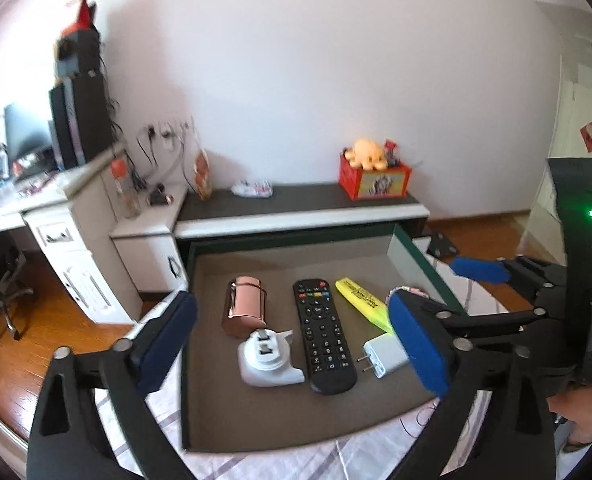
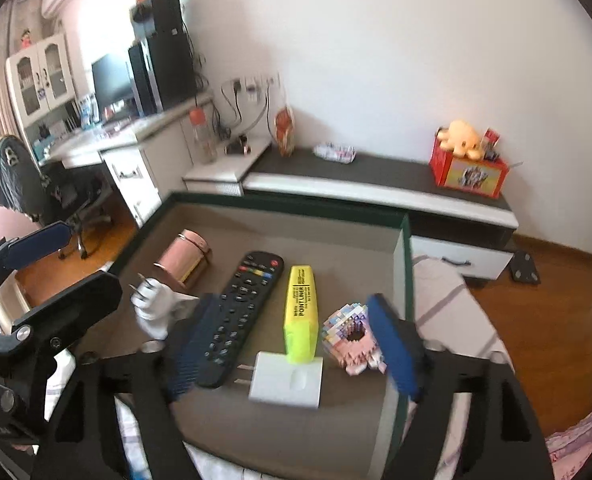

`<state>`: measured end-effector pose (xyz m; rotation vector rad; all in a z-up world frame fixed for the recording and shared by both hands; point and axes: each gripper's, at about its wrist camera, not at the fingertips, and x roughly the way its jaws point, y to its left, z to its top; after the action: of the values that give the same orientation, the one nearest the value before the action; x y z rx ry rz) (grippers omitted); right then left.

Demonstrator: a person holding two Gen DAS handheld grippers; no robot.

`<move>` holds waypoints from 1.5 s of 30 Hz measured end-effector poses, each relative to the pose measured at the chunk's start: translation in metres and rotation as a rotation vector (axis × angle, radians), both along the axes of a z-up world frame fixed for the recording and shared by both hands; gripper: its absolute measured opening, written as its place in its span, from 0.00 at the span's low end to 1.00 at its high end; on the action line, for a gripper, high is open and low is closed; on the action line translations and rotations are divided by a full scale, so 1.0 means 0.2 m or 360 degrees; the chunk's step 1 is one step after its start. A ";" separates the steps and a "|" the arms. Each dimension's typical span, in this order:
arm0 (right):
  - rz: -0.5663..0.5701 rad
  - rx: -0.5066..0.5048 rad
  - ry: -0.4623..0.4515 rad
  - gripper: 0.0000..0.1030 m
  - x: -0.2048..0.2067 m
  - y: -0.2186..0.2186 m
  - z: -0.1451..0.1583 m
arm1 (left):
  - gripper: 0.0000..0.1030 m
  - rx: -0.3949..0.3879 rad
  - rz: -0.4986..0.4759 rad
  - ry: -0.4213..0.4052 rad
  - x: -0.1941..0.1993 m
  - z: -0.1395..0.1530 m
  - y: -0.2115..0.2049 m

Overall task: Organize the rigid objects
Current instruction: 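Open both tools to drop the remote and highlighter into the box, then withdraw both tools from the box toward the remaining bed items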

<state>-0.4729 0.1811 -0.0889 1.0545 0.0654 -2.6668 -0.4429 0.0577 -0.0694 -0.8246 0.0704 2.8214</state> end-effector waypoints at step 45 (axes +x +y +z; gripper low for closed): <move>-0.0328 0.0060 0.0522 0.87 1.50 0.08 0.26 | 1.00 -0.0082 0.0143 0.0275 1.25 0.10 -0.32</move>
<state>-0.1731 0.1971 -0.0375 0.6542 0.0753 -3.0132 -0.1928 -0.0059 -0.0484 -0.6066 0.1353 2.9819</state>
